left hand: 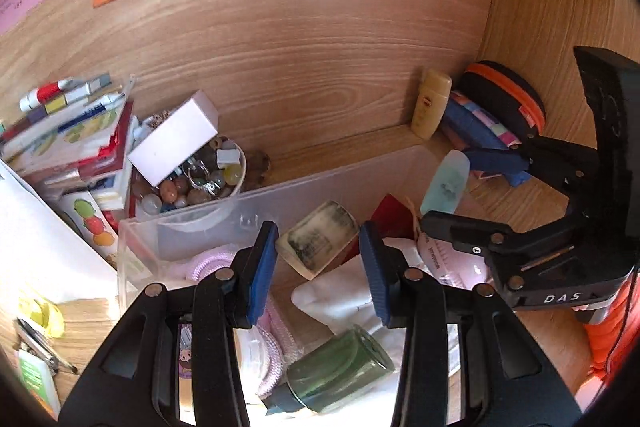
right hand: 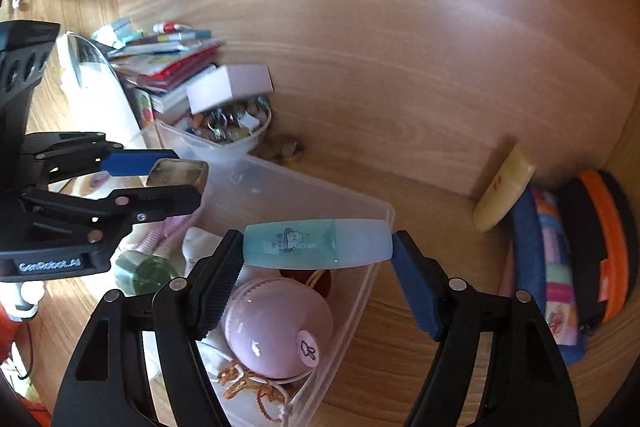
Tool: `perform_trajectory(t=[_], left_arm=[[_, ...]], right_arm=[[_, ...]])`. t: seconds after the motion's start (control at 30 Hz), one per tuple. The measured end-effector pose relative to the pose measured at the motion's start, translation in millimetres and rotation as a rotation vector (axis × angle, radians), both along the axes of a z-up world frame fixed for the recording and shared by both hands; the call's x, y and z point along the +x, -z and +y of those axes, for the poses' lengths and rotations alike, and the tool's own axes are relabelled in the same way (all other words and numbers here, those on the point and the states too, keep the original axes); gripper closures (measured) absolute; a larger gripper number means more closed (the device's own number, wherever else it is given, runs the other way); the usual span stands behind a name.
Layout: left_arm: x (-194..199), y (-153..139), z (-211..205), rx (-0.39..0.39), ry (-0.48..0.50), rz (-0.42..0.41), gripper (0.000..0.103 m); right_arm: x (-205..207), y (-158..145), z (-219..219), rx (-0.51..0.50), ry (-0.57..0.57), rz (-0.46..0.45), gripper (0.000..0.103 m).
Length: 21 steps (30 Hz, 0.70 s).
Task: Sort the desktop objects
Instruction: 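Carry the blue-green tube over the clear box and open the right tool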
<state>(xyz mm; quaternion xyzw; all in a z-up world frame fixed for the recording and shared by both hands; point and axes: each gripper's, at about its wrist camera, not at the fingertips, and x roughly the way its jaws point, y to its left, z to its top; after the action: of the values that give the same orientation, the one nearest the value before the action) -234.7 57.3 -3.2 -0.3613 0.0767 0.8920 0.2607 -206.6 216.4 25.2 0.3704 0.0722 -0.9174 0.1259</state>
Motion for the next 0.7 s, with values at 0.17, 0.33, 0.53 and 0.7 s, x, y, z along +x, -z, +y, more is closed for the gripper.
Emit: perform_trajectory(t=[0.17, 0.33, 0.53, 0.7], left_arm=[[-4, 3, 1, -0.01, 0.013, 0.009, 0.062], [-8, 4, -2, -0.008, 0.012, 0.012, 0.061], [-8, 6, -2, -0.024, 0.006, 0.027, 0.061], [-9, 7, -3, -0.024, 0.002, 0.026, 0.058]], right_arm=[[-4, 10, -4, 0.01, -0.009, -0.022, 0.032], [-2, 15, -12, 0.066, -0.008, 0.003, 0.031], [-1, 19, -19, 0.116, -0.03, 0.021, 0.03], [2, 20, -25, 0.147, -0.041, 0.029, 0.03]])
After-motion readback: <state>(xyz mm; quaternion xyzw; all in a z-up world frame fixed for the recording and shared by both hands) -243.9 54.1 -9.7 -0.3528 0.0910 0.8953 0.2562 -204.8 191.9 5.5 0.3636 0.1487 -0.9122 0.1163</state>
